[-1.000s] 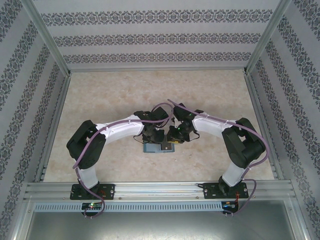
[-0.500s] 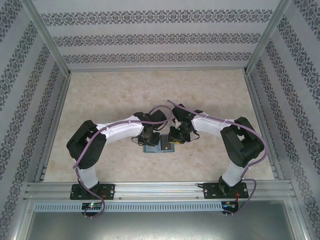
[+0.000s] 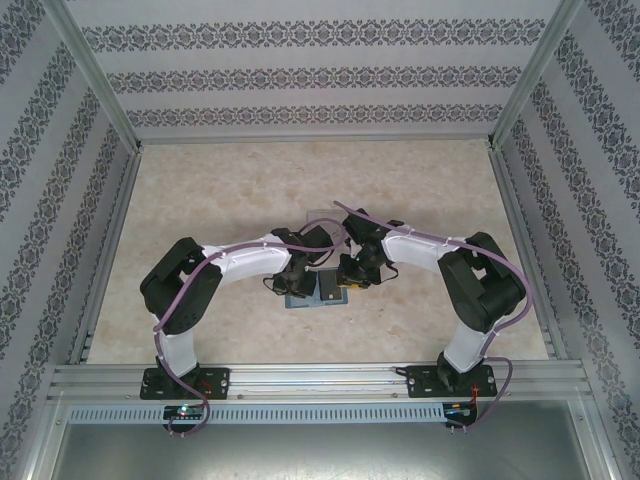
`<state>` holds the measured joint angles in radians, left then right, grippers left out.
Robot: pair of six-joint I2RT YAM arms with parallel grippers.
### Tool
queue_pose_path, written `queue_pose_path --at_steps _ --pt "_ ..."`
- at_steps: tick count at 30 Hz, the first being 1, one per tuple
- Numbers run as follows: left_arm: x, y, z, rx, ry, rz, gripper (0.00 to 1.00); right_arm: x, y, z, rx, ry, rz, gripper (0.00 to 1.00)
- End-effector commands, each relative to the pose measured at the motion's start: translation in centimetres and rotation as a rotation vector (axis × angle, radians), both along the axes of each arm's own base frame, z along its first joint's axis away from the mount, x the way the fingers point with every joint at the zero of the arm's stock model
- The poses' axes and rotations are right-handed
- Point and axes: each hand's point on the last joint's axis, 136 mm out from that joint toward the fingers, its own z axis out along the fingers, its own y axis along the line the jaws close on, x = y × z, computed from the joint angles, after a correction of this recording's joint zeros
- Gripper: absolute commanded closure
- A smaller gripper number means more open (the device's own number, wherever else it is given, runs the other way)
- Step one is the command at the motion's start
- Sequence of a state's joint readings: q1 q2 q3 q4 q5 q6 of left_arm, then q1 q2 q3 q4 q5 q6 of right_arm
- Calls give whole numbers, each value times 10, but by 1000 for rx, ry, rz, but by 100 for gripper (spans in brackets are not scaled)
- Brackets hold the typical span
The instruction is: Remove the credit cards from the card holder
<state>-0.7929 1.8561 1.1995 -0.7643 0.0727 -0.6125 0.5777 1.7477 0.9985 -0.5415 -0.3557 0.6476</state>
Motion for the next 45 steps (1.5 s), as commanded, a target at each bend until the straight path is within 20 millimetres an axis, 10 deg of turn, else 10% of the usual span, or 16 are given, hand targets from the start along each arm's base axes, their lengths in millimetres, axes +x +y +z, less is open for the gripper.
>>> queue_pose_path --at_steps 1,20,30,45 --pt "-20 24 -15 127 70 -40 87 2 -6 -3 -24 4 3 75" --pt "-1 38 49 153 -67 -39 74 5 -4 14 10 -28 -9 75" --pt "15 12 81 38 -122 -47 75 7 0 16 26 -30 -9 75" --pt "24 -59 49 -230 -17 -37 80 5 1 17 34 -34 -13 75"
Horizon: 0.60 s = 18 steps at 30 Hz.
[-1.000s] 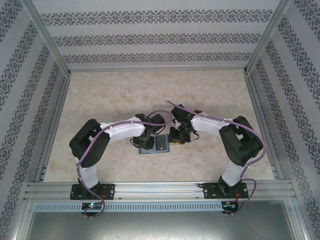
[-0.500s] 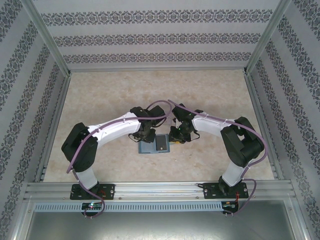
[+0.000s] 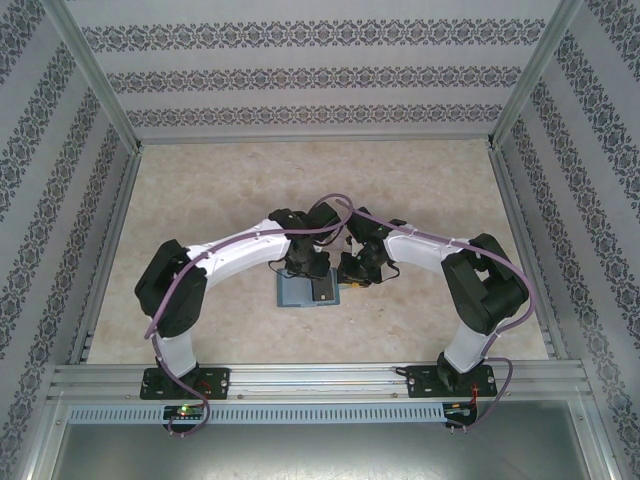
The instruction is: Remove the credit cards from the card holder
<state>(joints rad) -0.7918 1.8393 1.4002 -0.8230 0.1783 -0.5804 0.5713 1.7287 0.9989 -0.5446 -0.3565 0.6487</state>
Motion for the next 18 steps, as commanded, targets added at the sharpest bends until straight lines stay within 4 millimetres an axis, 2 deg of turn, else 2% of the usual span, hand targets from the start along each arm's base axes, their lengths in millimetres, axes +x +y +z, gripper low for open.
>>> queue_pose_path --at_steps 1,10,18 --pt "1 -8 -16 -43 37 13 81 3 1 11 23 -21 -6 75" --pt "-3 9 -44 -82 96 81 86 2 1 9 20 -16 -5 75" --pt "-5 28 -53 -47 98 114 86 3 1 10 21 -17 -3 75"
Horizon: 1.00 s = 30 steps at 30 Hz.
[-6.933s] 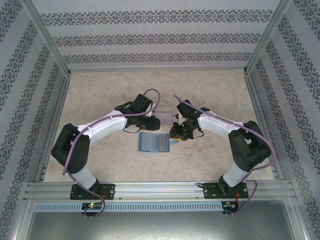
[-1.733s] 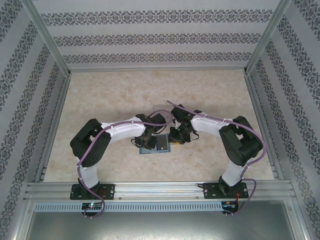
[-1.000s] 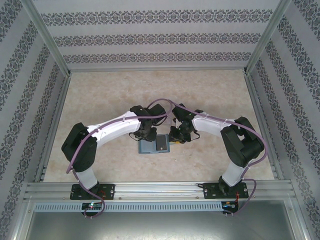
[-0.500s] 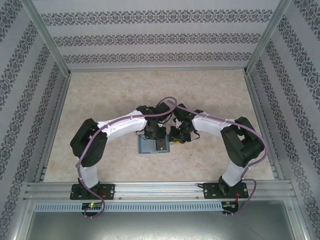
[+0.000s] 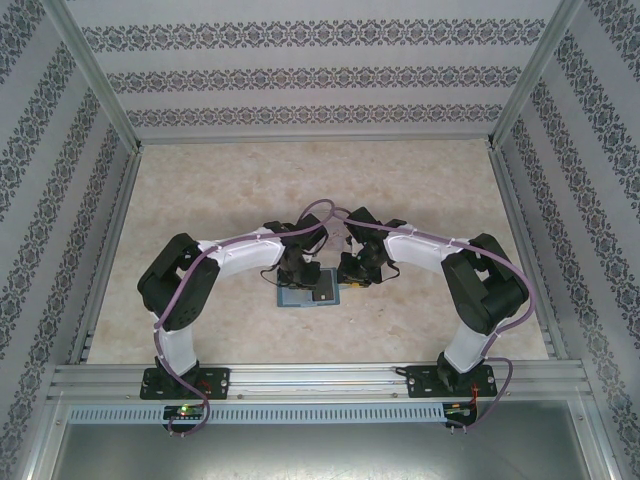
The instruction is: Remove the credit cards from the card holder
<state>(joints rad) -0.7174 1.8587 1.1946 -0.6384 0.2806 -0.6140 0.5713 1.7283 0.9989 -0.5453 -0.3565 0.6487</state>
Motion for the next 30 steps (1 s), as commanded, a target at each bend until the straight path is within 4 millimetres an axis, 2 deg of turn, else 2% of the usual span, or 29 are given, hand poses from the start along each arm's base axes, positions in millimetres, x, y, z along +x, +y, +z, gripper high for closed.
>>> queue_pose_path --at_steps 1,7,18,30 --pt "2 9 1 8 -9 32 86 4 1 11 22 -18 -5 75" --pt "4 13 0 -8 -37 63 83 6 4 16 33 -26 -8 75" --pt "15 8 8 -199 -87 176 76 14 21 21 109 -30 -19 75" --pt "15 -1 4 -294 -49 215 84 18 43 21 190 -16 -18 77"
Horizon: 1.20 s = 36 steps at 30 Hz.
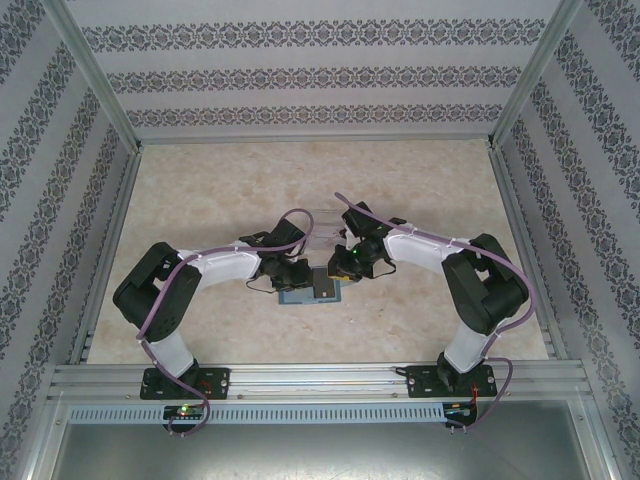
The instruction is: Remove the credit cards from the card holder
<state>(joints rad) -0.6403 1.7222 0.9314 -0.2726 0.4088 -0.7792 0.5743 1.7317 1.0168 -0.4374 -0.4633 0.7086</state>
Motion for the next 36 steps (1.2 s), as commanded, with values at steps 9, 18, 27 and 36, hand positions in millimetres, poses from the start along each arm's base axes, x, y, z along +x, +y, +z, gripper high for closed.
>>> queue_pose_path --at_steps 9,18,27,36 --pt "7 -2 10 -57 -12 26 85 5 8 -10 -12 13 4 77" --pt "11 -10 23 -99 -24 32 84 2 4 -22 -37 35 8 77" --pt "22 -21 30 -146 -28 48 84 0 3 -22 -36 35 12 77" --pt "25 -26 19 -150 -8 48 80 -1 2 -22 -37 36 12 77"
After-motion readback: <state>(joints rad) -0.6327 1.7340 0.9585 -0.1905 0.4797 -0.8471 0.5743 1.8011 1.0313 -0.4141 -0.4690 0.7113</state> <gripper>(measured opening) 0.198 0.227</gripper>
